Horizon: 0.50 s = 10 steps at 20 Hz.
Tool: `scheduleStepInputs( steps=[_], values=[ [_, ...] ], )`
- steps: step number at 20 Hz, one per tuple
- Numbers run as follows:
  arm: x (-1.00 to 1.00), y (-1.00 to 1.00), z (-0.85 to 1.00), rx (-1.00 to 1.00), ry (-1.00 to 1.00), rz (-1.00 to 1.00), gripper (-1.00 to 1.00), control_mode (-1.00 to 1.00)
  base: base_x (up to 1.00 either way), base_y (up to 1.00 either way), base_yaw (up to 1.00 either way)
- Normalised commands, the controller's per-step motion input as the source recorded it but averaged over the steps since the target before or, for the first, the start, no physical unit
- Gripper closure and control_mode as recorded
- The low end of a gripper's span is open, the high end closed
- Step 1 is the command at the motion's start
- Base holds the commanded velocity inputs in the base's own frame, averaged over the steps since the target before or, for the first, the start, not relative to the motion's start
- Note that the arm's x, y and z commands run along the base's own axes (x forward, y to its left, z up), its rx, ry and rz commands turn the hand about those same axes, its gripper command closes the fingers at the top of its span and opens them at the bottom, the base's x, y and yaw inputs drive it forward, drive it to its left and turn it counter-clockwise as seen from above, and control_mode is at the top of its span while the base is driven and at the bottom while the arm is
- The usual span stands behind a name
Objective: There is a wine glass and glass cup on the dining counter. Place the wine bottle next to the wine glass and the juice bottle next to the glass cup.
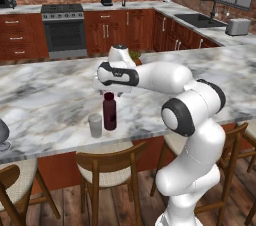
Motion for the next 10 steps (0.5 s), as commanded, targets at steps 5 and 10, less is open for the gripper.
scheduleStepInputs(
  steps=[5,10],
  values=[
    [-0.04,0.02,0.18,0.00,-0.10,-0.05,-1.00,-1.00,0.00,0.00,0.00],
    [-0.17,0.00,0.23,0.00,-0.14,-0.02,-1.00,-1.00,0.00,0.00,0.00]
  ],
)
